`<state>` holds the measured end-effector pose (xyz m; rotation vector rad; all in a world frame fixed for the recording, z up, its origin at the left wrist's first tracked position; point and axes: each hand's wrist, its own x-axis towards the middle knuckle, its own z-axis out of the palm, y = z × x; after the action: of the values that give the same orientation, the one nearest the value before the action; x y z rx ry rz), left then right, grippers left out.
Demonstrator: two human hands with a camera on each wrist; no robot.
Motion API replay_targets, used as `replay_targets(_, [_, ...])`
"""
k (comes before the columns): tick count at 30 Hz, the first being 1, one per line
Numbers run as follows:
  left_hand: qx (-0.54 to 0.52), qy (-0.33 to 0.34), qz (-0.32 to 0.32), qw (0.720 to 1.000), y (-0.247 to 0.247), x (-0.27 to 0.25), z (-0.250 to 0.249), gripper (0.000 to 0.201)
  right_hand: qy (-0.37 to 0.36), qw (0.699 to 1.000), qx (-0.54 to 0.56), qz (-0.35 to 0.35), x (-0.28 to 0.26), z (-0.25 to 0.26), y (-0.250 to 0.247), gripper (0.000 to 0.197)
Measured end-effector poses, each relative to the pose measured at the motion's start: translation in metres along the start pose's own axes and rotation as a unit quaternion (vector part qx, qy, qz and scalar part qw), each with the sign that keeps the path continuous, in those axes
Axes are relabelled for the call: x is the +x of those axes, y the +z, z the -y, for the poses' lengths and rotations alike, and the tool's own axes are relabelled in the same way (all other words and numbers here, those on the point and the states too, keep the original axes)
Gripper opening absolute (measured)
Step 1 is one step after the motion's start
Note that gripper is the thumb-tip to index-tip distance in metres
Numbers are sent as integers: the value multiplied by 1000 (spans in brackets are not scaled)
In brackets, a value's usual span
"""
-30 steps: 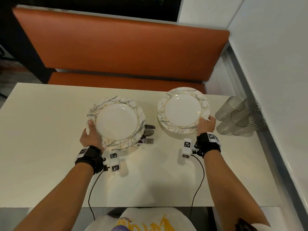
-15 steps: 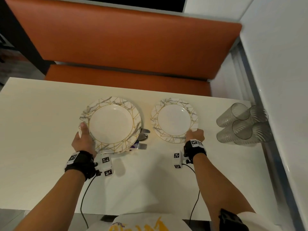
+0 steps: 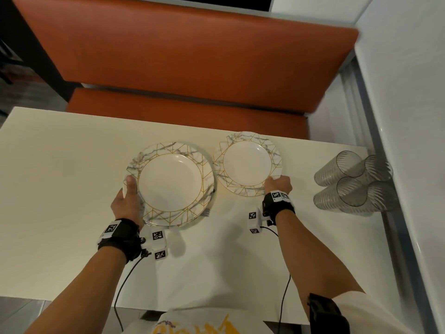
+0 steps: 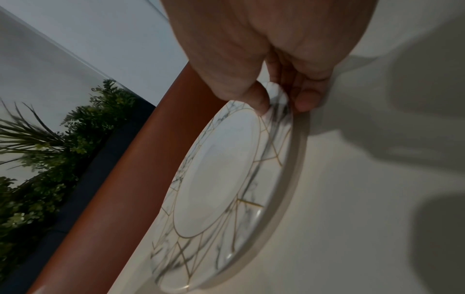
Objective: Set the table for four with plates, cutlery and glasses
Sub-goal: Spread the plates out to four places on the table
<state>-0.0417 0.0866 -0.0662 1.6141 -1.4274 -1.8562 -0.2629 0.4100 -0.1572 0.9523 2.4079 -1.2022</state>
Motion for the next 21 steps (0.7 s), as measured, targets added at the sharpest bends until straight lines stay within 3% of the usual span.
replay_targets(4, [5, -9, 10, 1000, 3, -7, -1, 50, -1, 997, -57, -51, -21, 4, -8, 54])
replay_targets(7, [7, -8, 30, 999, 5, -15, -1, 58, -101, 990, -68, -78, -49, 8, -14, 52])
replay_targets(8, [12, -11, 36, 999, 6, -16, 0, 59, -151, 986, -39, -57, -58, 10, -13, 45])
replay_targets(11, [26, -15, 46, 998, 10, -23, 3, 55, -282, 955, -1, 89, -92, 13, -9, 27])
replay_targets(13, [34, -17, 53, 998, 12, -29, 6, 58, -334, 929, -21, 159, -115, 21, -6, 28])
replay_targets(17, [48, -43, 65, 996, 11, -42, 14, 55, -334, 909, -111, 222, -134, 31, -1, 68])
replay_targets(21, [53, -35, 71, 995, 2, -44, 20, 56, -290, 927, -107, 211, -136, 31, -7, 61])
